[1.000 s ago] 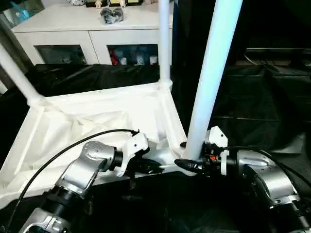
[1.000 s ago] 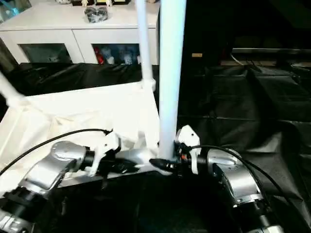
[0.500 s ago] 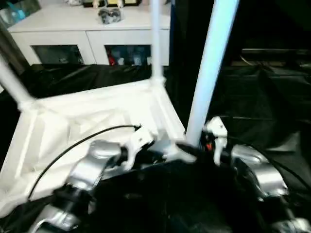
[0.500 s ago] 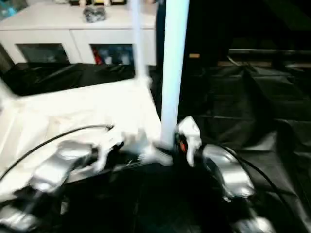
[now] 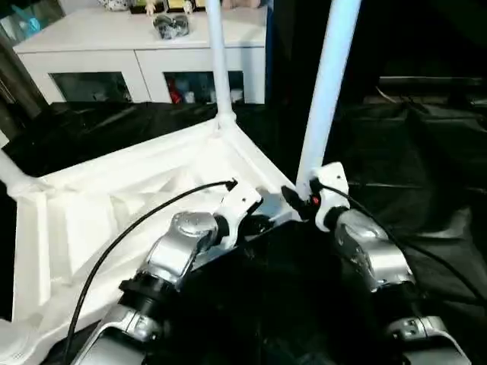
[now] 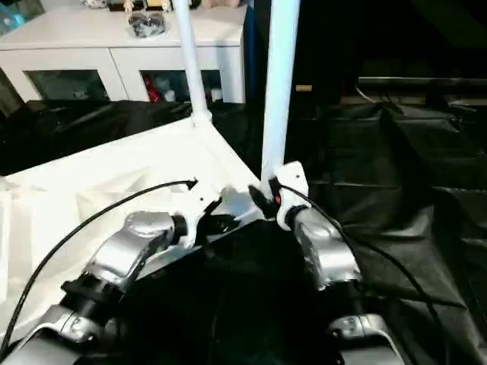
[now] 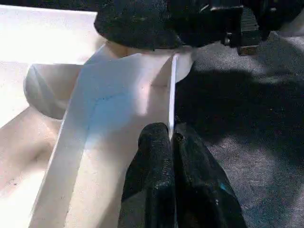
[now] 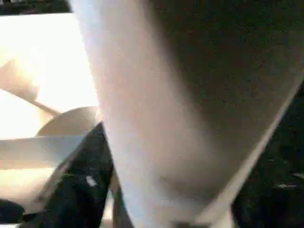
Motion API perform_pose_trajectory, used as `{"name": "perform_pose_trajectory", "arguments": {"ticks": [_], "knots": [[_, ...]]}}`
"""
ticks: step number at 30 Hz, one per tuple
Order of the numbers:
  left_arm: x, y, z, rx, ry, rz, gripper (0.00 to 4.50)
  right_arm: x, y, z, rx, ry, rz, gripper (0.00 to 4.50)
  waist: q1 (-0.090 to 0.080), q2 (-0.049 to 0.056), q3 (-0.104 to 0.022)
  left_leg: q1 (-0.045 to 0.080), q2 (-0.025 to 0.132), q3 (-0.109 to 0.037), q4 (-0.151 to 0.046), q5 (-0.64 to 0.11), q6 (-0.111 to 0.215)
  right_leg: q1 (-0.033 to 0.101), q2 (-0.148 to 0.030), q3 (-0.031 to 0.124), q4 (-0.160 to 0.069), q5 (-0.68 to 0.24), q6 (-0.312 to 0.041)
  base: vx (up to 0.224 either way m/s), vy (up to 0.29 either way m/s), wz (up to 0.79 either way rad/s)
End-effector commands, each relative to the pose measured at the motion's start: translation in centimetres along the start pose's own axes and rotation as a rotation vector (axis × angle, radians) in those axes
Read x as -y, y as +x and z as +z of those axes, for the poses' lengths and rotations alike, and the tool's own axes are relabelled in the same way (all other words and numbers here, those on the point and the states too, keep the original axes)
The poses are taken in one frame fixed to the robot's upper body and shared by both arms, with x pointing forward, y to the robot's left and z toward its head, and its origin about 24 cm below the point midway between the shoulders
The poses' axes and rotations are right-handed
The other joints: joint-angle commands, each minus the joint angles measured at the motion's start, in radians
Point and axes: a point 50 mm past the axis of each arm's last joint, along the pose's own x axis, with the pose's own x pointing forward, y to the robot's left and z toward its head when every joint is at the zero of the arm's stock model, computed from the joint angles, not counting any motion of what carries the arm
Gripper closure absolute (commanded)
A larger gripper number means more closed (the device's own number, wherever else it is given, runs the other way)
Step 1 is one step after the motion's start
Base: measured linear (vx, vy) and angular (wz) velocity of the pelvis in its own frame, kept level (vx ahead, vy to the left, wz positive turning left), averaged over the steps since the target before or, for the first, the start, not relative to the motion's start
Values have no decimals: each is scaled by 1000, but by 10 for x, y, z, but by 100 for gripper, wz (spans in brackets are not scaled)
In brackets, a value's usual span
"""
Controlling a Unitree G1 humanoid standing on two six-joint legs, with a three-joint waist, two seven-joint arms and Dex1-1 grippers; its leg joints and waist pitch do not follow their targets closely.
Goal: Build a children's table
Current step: Rotate leg to tighten
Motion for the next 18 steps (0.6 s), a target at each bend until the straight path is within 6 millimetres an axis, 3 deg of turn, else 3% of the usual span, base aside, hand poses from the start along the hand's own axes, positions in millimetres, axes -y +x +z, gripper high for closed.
{"name": "perform_pose_trajectory", "arguments": {"ticks": [1, 4, 5, 9, 12, 13, 18], "knots": [[9, 4, 24, 112, 59, -56, 450, -30, 4, -28, -111, 34, 134, 84, -5, -12, -45, 18, 106, -52, -81, -232, 41, 28, -116, 64, -85, -176, -202, 0, 0, 0], [11, 0, 22, 113, 76, -102, 450, -30, 1, -23, -83, 9, 202, 81, -5, -13, -47, 16, 107, -53, -81, -230, 41, 31, -118, 65, -83, -159, -201, 0, 0, 0], [12, -1, 20, 109, 82, -125, 450, -29, -1, -21, -69, -7, 241, 81, -6, -14, -51, 14, 106, -52, -78, -199, 53, 35, -117, 64, -77, -100, -206, 0, 0, 0], [12, -10, 15, 96, 103, -188, 450, -26, -17, -14, -37, -57, 396, 81, -1, -16, -53, 10, 106, -51, -70, -145, 102, 39, -118, 61, -70, -26, -220, 0, 0, 0], [10, -23, 8, 77, 125, -263, 450, -18, -41, -11, -25, -111, 581, 81, 6, -16, -52, 10, 108, -48, -67, -142, 125, 36, -115, 60, -71, -29, -217, 0, 0, 0], [10, -23, 8, 77, 125, -263, 450, -18, -41, -11, -25, -111, 581, 81, 8, -19, -52, 9, 110, -49, -67, -143, 132, 36, -114, 59, -69, -29, -219, 0, 0, 0], [9, -35, 1, 58, 132, -336, 450, -11, -61, -11, -59, -115, 711, 81, 11, -19, -48, 14, 112, -47, -71, -179, 122, 29, -111, 58, -76, -111, -227, 0, 0, 0]]}}
